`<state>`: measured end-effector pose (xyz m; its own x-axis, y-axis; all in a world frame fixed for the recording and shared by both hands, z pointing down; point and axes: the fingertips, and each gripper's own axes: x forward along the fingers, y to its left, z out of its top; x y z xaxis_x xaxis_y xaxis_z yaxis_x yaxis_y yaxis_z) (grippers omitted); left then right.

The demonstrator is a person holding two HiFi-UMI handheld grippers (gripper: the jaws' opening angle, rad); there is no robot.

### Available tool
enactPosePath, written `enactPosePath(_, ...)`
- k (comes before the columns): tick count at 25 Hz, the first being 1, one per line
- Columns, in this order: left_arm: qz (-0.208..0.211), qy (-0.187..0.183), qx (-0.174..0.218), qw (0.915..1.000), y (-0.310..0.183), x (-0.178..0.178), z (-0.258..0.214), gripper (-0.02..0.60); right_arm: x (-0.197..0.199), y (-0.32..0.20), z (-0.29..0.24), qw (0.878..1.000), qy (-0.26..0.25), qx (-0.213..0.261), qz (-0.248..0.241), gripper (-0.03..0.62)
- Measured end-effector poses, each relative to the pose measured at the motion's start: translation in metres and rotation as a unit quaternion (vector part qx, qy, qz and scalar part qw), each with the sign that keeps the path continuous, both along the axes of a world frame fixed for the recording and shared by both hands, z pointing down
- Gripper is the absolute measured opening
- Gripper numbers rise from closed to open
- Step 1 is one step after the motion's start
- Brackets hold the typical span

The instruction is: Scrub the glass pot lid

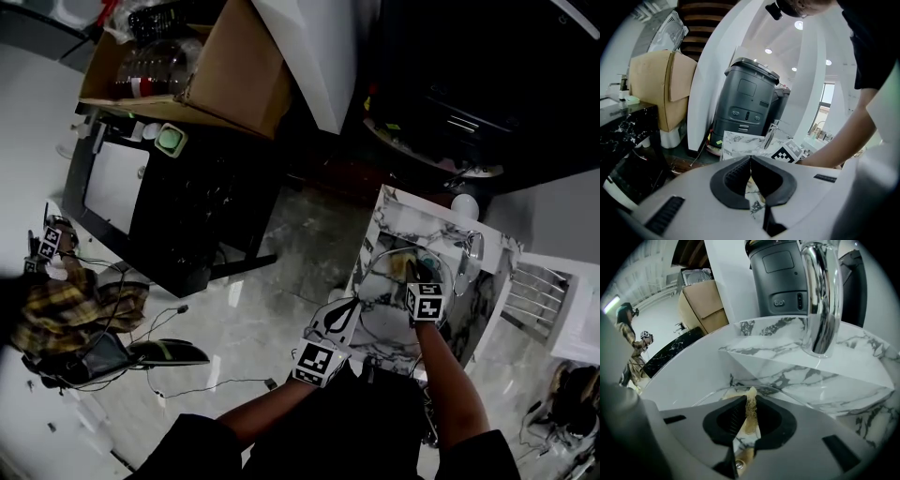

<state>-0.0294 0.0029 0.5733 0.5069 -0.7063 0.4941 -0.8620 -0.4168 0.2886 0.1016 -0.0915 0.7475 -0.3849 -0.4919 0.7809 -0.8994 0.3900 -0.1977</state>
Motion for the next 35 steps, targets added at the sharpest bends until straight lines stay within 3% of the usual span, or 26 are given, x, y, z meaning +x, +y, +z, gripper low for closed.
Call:
enactPosePath(5, 0.017, -0.018, 0.011, 0.9996, 0.000, 0.006, -0.007, 0.017, 0.016, -0.004, 0.001, 1.000, -0.004, 0.007, 0.025, 0.063)
enactPosePath(22, 0.020, -0.018, 0.008, 0.9996, 0.008, 0.024, -0.008, 0.017, 0.075, 0.003, 0.003, 0.996, 0.029, 0.016, 0.077, 0.063)
enactPosePath(35, 0.024, -0.014, 0.012, 0.9995, 0.023, 0.039, -0.013, 0.017, 0.107, 0.023, 0.001, 0.995, 0.050, 0.017, 0.089, 0.063)
